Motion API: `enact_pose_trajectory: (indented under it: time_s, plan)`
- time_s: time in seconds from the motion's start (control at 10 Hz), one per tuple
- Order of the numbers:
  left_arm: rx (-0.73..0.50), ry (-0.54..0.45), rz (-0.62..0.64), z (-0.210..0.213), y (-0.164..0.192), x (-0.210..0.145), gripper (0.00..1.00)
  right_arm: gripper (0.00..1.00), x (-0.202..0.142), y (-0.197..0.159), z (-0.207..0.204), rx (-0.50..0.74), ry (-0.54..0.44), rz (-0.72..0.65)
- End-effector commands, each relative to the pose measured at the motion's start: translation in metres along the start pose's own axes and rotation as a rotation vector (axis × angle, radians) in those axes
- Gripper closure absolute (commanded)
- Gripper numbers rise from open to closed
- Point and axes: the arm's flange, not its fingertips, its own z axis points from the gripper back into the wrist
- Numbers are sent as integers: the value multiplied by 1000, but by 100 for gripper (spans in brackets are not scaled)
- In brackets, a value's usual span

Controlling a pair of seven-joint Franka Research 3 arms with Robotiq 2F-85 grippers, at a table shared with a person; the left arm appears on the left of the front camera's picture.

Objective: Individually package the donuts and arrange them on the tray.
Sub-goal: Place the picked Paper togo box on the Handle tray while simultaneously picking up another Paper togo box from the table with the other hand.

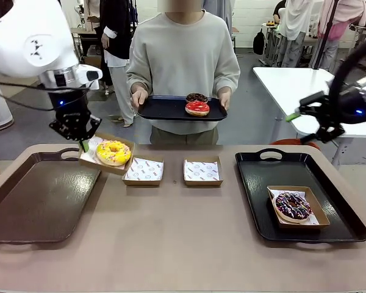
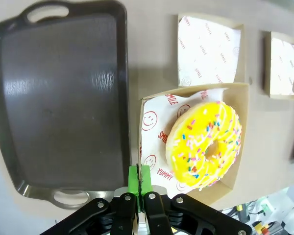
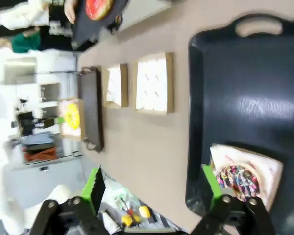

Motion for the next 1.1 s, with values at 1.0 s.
enact_pose_trajectory:
  time_s: [1.0]
  plan:
    - [-11,60,62,-35,89,-56,99,0,-4,108,-177,-459,167,121]
